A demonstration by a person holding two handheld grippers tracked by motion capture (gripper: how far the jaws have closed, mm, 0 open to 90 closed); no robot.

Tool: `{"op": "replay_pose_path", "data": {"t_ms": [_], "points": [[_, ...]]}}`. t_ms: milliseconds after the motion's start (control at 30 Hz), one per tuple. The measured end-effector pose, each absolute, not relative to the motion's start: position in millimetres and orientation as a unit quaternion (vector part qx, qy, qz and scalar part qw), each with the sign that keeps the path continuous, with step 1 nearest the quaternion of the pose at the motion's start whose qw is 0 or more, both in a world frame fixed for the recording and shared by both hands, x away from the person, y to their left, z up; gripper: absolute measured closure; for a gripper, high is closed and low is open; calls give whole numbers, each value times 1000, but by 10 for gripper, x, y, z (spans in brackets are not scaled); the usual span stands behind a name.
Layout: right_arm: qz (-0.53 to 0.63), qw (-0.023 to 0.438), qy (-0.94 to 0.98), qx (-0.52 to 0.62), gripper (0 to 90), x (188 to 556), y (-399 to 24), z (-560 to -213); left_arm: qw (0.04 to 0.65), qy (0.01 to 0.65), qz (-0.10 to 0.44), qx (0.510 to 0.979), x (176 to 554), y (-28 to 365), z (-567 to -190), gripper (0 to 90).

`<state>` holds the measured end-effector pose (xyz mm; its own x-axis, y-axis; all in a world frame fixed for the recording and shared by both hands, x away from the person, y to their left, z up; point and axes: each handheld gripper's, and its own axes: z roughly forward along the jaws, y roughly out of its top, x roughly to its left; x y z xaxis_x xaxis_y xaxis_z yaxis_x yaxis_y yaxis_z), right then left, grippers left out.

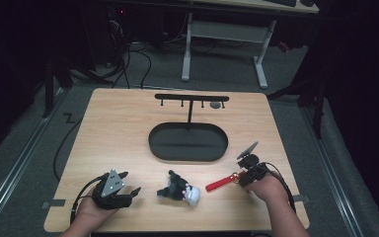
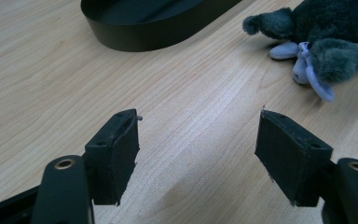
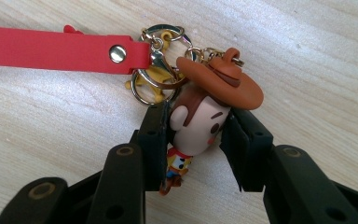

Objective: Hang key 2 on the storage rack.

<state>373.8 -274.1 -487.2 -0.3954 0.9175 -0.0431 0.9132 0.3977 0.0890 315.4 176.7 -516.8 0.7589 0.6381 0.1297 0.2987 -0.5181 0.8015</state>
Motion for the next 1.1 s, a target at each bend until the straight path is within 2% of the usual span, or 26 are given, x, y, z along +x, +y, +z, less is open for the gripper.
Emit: {"op": "replay_pose_path", "data": {"t_ms": [300,500,633,1100], "points": [[26,40,837,546,583,3768,-2749,-4877,404,274,208,848,3149,1757,-5170,302],[38,33,838,544,630,3768,-2778,-4878,402,272,206,850,3147,1754,-5173,301],[37,45,844,533,657,3738,-2752,-4846,401,272,206,850,3145,1754,-5177,301],[74,49,859,504,661,3643,-2630,-4227,400,269,203,852,3143,1740,-5184,302]]}}
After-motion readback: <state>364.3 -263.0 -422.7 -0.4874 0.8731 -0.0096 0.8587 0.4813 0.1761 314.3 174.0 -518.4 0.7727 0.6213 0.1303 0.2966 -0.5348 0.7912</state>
